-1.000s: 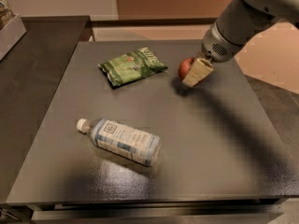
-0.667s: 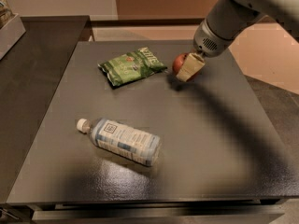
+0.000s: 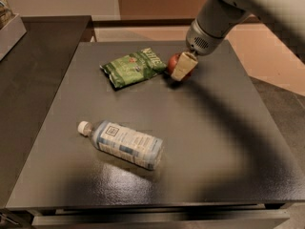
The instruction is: Move apple near green jalapeno chip bag
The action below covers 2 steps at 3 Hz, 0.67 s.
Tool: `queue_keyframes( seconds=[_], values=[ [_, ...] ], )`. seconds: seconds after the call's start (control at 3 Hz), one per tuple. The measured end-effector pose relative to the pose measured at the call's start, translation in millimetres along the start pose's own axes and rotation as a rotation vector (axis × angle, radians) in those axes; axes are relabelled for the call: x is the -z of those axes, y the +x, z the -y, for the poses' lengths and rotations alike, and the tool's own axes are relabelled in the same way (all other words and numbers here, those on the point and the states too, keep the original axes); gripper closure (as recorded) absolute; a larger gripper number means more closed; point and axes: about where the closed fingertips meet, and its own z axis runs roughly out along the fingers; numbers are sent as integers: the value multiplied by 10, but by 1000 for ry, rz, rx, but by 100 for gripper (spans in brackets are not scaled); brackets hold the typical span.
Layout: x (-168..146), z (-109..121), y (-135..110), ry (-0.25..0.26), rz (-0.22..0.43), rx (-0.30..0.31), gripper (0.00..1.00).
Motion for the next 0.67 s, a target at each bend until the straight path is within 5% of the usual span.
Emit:
queue_keyframes(
  seconds=[0.67],
  values=[
    [-181, -91, -82, -44, -23, 37, 35]
  ],
)
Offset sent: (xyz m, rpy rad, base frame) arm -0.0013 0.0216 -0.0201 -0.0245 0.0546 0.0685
